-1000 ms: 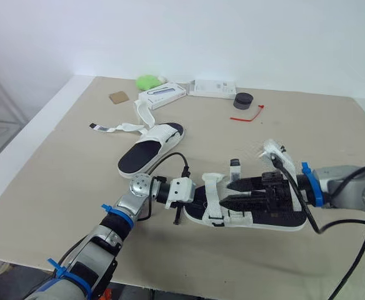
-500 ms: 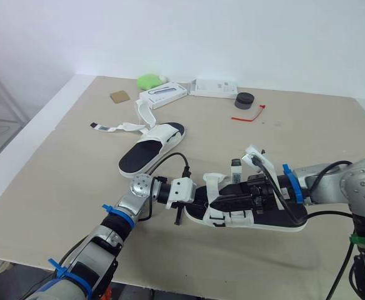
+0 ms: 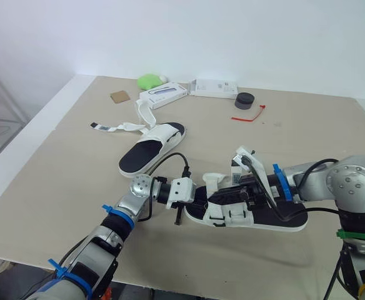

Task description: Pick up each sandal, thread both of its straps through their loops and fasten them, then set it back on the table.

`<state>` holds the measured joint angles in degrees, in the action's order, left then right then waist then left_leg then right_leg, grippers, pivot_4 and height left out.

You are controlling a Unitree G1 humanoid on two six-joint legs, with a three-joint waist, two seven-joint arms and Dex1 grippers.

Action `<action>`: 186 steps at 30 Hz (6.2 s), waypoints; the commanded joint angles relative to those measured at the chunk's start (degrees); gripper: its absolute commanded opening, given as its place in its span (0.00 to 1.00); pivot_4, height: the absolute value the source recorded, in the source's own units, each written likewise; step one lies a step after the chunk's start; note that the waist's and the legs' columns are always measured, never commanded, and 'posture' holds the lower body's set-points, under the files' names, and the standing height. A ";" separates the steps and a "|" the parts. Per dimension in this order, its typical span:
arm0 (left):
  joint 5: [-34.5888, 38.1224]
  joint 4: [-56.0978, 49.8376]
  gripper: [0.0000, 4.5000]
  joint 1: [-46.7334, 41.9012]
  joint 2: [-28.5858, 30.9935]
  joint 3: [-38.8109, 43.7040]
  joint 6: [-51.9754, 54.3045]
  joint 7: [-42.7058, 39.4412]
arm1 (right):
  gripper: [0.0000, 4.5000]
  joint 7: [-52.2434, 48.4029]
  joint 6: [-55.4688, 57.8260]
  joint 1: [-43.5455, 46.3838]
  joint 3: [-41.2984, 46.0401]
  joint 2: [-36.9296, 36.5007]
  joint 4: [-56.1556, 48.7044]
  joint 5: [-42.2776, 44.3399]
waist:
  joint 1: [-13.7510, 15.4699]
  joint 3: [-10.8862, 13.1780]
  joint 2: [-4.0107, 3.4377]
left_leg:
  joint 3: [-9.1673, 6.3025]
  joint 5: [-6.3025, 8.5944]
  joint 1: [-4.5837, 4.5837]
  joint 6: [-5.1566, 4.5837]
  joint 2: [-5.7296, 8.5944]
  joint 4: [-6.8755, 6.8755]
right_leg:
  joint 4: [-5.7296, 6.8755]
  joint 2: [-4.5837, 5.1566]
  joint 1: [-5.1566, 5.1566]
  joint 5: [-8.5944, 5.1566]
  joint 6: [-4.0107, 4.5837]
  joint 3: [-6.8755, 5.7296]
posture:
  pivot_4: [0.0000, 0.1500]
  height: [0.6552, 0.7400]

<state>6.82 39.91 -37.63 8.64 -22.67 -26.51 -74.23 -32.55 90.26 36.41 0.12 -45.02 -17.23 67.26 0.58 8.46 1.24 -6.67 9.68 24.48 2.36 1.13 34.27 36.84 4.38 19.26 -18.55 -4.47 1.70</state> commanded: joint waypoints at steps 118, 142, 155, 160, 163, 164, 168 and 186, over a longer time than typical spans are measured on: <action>-7.18 7.25 0.00 3.82 2.80 -4.27 3.49 0.28 | 0.02 16.30 -13.25 -4.80 7.89 4.24 8.58 7.17 | -0.14 0.31 -0.13 | -0.23 -0.29 0.17 -0.36 0.05 0.04 | 0.12 -0.05 0.05 0.35 -0.08 -0.42 | 1.00 1.00; -7.46 8.10 0.00 3.17 3.04 -4.31 2.93 -0.36 | 0.75 37.66 -5.99 -1.15 22.78 15.95 24.06 7.29 | -0.34 -1.01 -0.20 | -0.65 -0.43 -0.14 -0.59 -0.03 -0.23 | 0.14 -0.18 -0.10 0.43 0.45 -0.42 | 1.00 1.00; -2.34 -1.66 0.00 2.08 2.48 -0.31 3.91 -1.32 | 0.75 -1.34 -17.83 -11.36 24.75 -5.77 -1.88 5.29 | -0.27 -0.26 -0.77 | -0.72 -0.43 0.14 -0.63 0.22 -0.49 | 0.15 -0.27 0.01 0.02 -0.02 -0.43 | 1.00 1.00; 2.50 -4.11 0.00 -0.97 2.96 5.05 7.79 -0.08 | 0.75 -17.26 -28.40 -24.88 24.47 -13.91 -8.47 -4.39 | -0.52 0.71 -0.97 | -0.67 -0.44 0.52 -0.61 0.21 -0.45 | 0.23 -0.33 0.22 0.02 -0.04 -0.43 | 1.00 1.00; 4.45 -7.97 0.00 -1.31 4.59 6.67 10.29 -1.06 | 0.75 -23.63 -35.06 -32.42 23.77 -17.18 -11.34 -11.46 | -0.90 1.23 -0.95 | -0.64 -0.46 0.57 -0.60 0.15 -0.36 | 0.38 -0.39 0.39 0.04 -0.07 -0.43 | 1.00 1.00; 5.46 -10.53 0.00 -1.04 5.31 7.20 11.76 -1.50 | 0.75 -24.96 -37.10 -34.51 23.43 -17.78 -11.79 -13.67 | -1.04 1.31 -0.90 | -0.64 -0.47 0.64 -0.57 0.13 -0.36 | 0.41 -0.40 0.46 0.04 -0.06 -0.43 | 1.00 1.00; 8.71 -21.01 0.00 1.15 8.84 8.19 17.14 -3.00 | 0.75 -26.56 -41.44 -38.20 21.42 -17.59 -13.21 -17.99 | -1.85 1.71 -0.84 | -0.64 -0.63 0.75 -0.26 0.10 -0.42 | 0.44 -0.43 0.58 0.05 -0.05 -0.40 | 1.00 1.00; 19.92 -46.66 0.00 13.20 24.72 19.44 33.77 0.95 | 0.75 -20.18 -42.04 -34.19 8.50 -10.29 -13.80 -23.07 | -1.93 2.52 -0.62 | -0.67 -1.05 0.73 0.52 0.00 -0.66 | 0.52 -0.44 0.67 0.21 0.02 -0.39 | 1.00 1.00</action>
<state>23.96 -2.74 -24.58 32.60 -5.90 5.22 -74.82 -53.24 48.34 1.10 8.66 -55.74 -30.65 43.98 -1.35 10.98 0.62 -7.35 8.61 25.20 2.92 1.12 33.61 37.36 3.93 19.94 -18.33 -4.43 1.32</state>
